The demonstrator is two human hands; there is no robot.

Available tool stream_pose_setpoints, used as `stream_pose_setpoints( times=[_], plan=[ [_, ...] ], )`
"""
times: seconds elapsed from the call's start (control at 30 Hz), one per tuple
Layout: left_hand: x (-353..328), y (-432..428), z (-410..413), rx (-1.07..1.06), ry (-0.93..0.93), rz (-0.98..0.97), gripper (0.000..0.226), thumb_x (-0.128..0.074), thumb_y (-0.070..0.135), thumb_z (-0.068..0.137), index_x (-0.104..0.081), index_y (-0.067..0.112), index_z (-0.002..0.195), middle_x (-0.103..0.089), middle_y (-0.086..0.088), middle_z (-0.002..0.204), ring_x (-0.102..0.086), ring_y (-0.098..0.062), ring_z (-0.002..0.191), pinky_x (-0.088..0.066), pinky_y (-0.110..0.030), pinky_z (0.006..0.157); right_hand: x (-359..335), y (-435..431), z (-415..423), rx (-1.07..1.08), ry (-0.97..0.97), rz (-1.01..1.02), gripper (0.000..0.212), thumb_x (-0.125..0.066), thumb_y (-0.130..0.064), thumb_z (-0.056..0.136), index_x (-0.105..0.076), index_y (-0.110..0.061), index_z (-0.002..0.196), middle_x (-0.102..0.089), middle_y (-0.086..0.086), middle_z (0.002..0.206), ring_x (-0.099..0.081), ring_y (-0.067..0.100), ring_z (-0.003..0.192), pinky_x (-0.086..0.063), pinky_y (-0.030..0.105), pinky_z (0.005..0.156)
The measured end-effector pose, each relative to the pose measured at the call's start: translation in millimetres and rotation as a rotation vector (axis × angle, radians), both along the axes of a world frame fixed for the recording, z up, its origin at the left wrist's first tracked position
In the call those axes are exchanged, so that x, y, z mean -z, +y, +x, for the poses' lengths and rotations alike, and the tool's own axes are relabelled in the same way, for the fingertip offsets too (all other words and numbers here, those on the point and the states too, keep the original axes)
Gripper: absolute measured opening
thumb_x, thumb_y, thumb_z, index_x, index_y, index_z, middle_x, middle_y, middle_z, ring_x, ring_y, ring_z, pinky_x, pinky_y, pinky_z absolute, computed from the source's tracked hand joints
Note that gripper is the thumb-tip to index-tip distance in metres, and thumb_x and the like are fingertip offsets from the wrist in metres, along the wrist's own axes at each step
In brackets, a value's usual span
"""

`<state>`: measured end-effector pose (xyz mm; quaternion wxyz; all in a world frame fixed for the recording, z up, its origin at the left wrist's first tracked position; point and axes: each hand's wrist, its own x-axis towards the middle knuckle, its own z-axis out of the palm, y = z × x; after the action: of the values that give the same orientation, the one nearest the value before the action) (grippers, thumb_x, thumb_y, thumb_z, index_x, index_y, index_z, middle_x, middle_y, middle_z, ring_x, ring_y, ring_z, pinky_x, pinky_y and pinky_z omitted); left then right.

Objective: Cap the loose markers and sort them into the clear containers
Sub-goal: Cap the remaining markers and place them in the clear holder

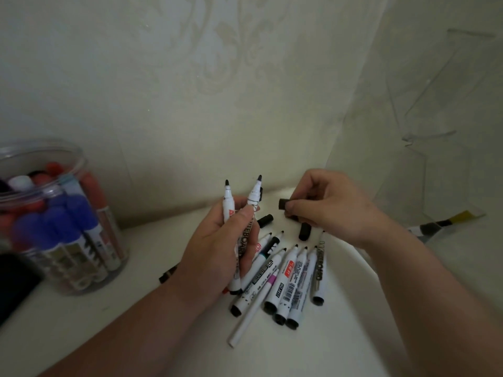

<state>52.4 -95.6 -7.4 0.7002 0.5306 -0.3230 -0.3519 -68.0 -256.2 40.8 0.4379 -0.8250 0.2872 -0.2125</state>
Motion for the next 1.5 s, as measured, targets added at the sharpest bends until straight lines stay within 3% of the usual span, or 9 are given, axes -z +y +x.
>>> stream_pose_setpoints(
  times=[0.1, 0.17, 0.27, 0.37, 0.5, 0.7, 0.9, 1.2, 1.5],
  plan=[
    [1, 0, 0, 0.01, -0.033, -0.003, 0.013, -0.051, 0.024, 0.103, -0.061, 0.017, 0.099, -0.058, -0.01, 0.075, -0.043, -0.016, 0.043, -0.035, -0.032, 0.047, -5, 3, 1, 0.014, -0.188, 0.196, 0.024, -0.068, 0.003, 0.081, -0.057, -0.01, 0.065, -0.07, 0.023, 0.073, -0.053, 0.018, 0.054, -0.038, 0.025, 0.048],
    [1, 1, 0, 0.006, -0.082, 0.002, 0.014, -0.05, 0.025, 0.103, -0.06, 0.017, 0.098, -0.057, -0.01, 0.073, -0.04, -0.019, 0.044, -0.034, -0.033, 0.048, -9, 5, 1, -0.012, -0.274, 0.295, 0.01, -0.065, -0.004, 0.081, -0.064, -0.014, 0.078, -0.069, 0.02, 0.07, -0.048, 0.018, 0.055, -0.035, 0.023, 0.047],
    [-2, 2, -2, 0.004, -0.119, -0.001, 0.016, -0.049, 0.027, 0.104, -0.061, 0.023, 0.093, -0.053, -0.007, 0.065, -0.036, -0.017, 0.042, -0.033, -0.032, 0.046, -11, 8, 1, -0.046, -0.379, 0.412, 0.023, -0.062, -0.003, 0.089, -0.072, -0.016, 0.105, -0.069, 0.019, 0.075, -0.044, 0.019, 0.06, -0.034, 0.023, 0.049],
    [-6, 4, -5, -0.005, -0.172, 0.002, 0.024, -0.049, 0.033, 0.103, -0.062, 0.026, 0.085, -0.044, -0.003, 0.053, -0.032, -0.014, 0.041, -0.031, -0.029, 0.042, -15, 15, 5, -0.063, -0.515, 0.52, 0.014, -0.068, -0.003, 0.078, -0.066, -0.008, 0.09, -0.073, 0.022, 0.083, -0.052, 0.024, 0.066, -0.037, 0.023, 0.049],
    [-7, 6, -5, -0.015, -0.172, 0.004, 0.021, -0.052, 0.032, 0.101, -0.068, 0.019, 0.102, -0.046, -0.009, 0.056, -0.033, -0.014, 0.041, -0.031, -0.025, 0.041, -17, 22, 7, -0.113, -0.634, 0.527, 0.019, -0.068, -0.002, 0.073, -0.053, -0.007, 0.085, -0.073, 0.027, 0.093, -0.057, 0.019, 0.058, -0.041, 0.023, 0.047],
    [-4, 6, -2, 0.002, -0.242, 0.011, 0.017, -0.058, 0.03, 0.098, -0.072, 0.025, 0.106, -0.064, -0.001, 0.068, -0.046, -0.023, 0.047, -0.04, -0.028, 0.045, -19, 27, 6, -0.145, -0.634, 0.375, 0.018, -0.071, -0.006, 0.075, -0.056, -0.005, 0.085, -0.075, 0.023, 0.089, -0.061, 0.022, 0.059, -0.044, 0.026, 0.049],
    [-4, 7, -4, -0.01, -0.266, 0.027, 0.021, -0.06, 0.034, 0.096, -0.071, 0.029, 0.079, -0.055, 0.0, 0.052, -0.041, -0.014, 0.041, -0.039, -0.028, 0.045, -14, 30, 7, -0.21, -0.52, 0.312, 0.021, -0.078, -0.003, 0.075, -0.057, -0.005, 0.077, -0.074, 0.024, 0.088, -0.063, 0.023, 0.06, -0.045, 0.029, 0.049],
    [2, 7, -1, -0.115, -0.309, 0.052, 0.024, -0.063, 0.054, 0.078, -0.075, 0.037, 0.09, -0.065, -0.002, 0.062, -0.052, -0.008, 0.048, -0.043, -0.025, 0.052, -19, 30, 1, -0.21, -0.414, 0.259, 0.02, -0.072, -0.002, 0.071, -0.06, 0.012, 0.077, -0.076, 0.02, 0.087, -0.069, 0.021, 0.063, -0.059, 0.028, 0.06],
    [-5, 1, -3, -0.141, -0.328, 0.054, 0.031, -0.062, 0.037, 0.096, -0.068, 0.032, 0.067, -0.05, 0.002, 0.05, -0.041, -0.011, 0.043, -0.037, -0.02, 0.044, -19, 31, 7, -0.063, -0.446, 0.174, 0.021, -0.079, -0.016, 0.07, -0.068, -0.001, 0.079, -0.076, 0.019, 0.082, -0.068, 0.029, 0.066, -0.058, 0.035, 0.064]
  ],
)
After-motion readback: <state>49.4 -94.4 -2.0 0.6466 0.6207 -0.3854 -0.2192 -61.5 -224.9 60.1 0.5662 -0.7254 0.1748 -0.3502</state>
